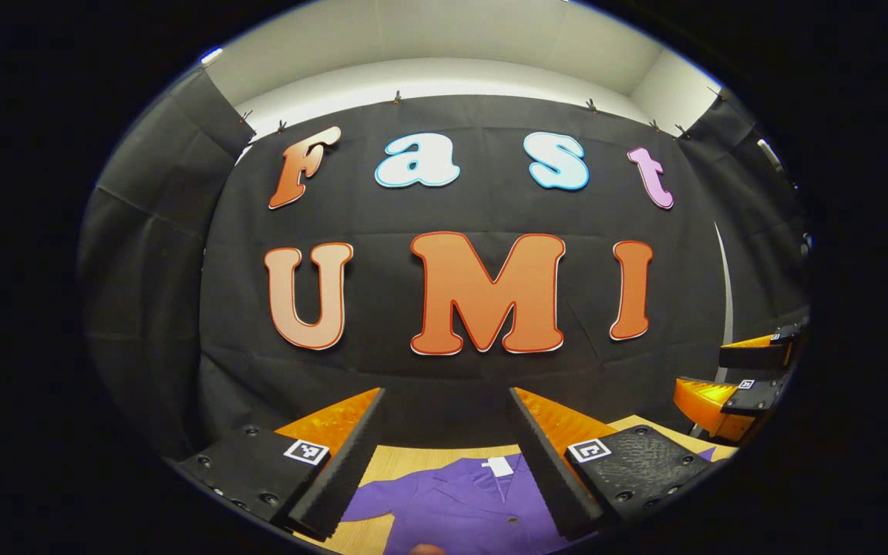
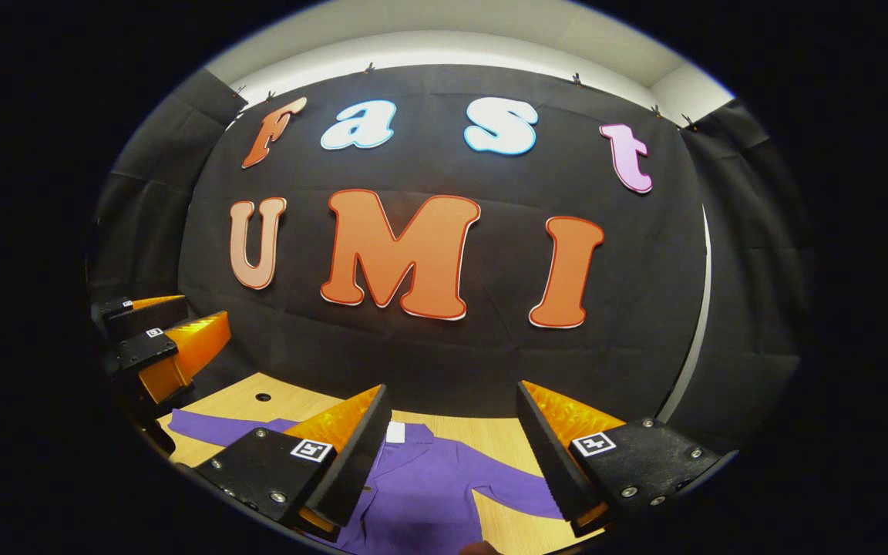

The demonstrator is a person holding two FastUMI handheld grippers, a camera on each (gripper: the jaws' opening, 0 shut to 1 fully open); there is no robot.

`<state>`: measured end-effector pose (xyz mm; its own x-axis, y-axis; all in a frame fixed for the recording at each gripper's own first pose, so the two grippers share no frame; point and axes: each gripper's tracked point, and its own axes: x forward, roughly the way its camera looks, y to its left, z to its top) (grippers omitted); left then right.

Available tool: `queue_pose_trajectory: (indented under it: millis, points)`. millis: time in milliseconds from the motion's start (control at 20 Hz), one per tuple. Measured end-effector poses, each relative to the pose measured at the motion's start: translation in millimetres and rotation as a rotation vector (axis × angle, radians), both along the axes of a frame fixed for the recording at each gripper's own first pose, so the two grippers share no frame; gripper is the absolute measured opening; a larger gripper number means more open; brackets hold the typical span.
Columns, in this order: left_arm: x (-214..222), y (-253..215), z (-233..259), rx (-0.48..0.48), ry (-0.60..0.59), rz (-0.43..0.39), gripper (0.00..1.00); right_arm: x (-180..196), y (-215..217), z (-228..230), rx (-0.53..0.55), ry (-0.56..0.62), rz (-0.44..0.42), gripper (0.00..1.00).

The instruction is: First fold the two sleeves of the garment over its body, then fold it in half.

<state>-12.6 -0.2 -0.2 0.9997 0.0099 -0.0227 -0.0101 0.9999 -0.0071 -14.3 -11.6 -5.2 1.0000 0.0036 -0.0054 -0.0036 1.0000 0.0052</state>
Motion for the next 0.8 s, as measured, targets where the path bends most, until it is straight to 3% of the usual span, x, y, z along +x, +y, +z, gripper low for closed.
queue_pose_trajectory:
  millis: [350,800]
  points:
    - [-11,8,9,0.022,-0.028,-0.014,0.96,-2,-22,2,0.014,-0.014,-0.074,0.97]
    - [-22,9,7,0.030,-0.050,-0.086,1.00,-13,-60,-8,-0.021,0.003,-0.242,0.97]
